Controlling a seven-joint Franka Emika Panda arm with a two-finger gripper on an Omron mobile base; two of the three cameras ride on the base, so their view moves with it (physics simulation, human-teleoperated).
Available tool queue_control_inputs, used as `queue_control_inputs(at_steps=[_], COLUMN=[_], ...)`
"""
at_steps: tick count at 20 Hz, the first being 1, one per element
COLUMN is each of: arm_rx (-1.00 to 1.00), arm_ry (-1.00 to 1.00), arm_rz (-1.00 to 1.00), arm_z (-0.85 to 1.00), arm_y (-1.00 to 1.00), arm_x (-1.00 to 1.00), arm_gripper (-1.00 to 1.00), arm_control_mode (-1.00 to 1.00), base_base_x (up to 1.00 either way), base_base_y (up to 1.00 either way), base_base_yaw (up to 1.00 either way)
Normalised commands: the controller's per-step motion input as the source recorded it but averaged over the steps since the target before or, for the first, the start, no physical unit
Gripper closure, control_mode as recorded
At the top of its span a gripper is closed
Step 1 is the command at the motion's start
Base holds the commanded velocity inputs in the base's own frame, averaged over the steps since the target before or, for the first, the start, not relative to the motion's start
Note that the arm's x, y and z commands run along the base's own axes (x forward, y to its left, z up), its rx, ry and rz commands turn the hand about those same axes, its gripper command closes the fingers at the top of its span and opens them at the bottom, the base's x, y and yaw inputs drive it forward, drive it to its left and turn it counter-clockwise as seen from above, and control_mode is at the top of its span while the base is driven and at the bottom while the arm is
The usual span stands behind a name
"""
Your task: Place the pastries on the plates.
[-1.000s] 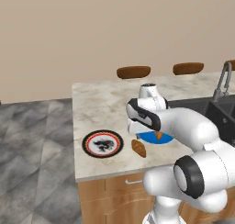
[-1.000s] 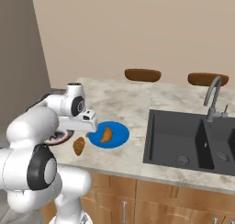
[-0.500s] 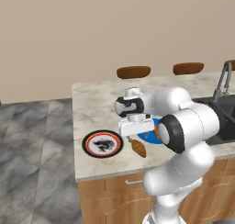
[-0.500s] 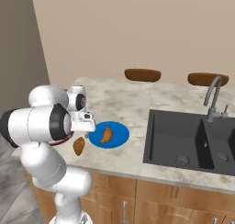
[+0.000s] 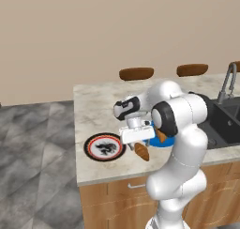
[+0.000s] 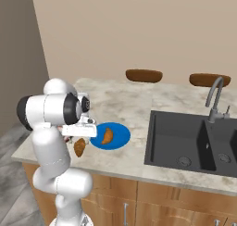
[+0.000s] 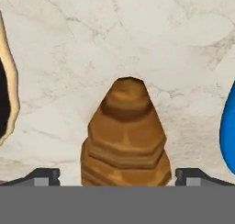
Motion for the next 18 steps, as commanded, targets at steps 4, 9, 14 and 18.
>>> queue_control_inputs(at_steps=[4,9,14,18], arm_rx=[0.00,0.00,0.00,0.00], arm_ry=[0.22,0.15,-0.01,-0.09], arm_rz=[0.00,0.00,0.00,0.00], arm_z=[-0.24,-0.36,-0.07,0.72], arm_y=[0.00,0.00,-0.19,-0.01], arm_x=[-0.42,-0.49,-0.70,-0.36], arm_gripper=[-1.00,1.00,1.00,1.00], arm_control_mode=[-1.00,-1.00,-1.00,-1.00], base_base_x=[0.00,0.00,0.00,0.00], base_base_y=[0.00,0.00,0.00,0.00], base_base_yaw=[0.00,0.00,0.00,0.00])
